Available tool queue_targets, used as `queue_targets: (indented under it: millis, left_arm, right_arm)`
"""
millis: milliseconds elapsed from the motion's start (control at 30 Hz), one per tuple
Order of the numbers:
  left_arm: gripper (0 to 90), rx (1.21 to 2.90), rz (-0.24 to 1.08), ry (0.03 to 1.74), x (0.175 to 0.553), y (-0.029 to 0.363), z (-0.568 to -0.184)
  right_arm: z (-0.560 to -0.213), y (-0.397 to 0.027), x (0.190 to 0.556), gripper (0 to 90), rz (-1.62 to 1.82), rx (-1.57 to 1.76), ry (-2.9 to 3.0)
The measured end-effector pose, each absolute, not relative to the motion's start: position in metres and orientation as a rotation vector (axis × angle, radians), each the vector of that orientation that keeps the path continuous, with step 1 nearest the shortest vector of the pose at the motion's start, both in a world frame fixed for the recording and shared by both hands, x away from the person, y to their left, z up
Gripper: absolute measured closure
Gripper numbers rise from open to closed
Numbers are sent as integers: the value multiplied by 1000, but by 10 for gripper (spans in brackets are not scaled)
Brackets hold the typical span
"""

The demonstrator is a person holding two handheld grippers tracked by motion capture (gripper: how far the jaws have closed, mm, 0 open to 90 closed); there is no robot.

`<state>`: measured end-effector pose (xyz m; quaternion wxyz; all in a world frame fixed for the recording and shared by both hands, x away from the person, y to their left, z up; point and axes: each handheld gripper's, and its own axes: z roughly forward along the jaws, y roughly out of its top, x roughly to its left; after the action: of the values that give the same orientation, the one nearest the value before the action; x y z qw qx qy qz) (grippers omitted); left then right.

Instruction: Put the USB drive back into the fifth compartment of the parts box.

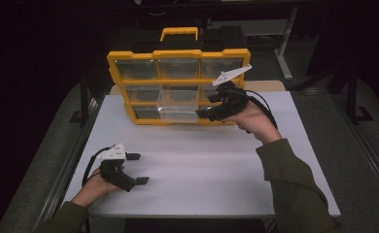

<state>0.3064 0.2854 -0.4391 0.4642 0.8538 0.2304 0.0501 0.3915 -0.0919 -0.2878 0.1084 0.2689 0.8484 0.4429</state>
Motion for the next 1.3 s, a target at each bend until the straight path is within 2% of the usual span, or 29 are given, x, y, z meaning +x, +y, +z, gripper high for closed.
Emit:
queue_targets:
  millis: [567, 800, 1100, 1300]
  left_arm:
    - [0, 2093, 125, 570, 306, 287, -439]
    - [0, 2095, 121, 576, 305, 288, -439]
    - [0, 2093, 120, 579, 305, 288, -439]
    - [0, 2092, 120, 579, 304, 288, -439]
  right_arm:
    - [-321, -101, 374, 159, 1345, 792, 2455]
    - [-350, -107, 365, 121, 1334, 841, 2432]
    - [-375, -117, 354, 12, 1345, 872, 2421]
    - [-388, -123, 346, 0, 1341, 891, 2416]
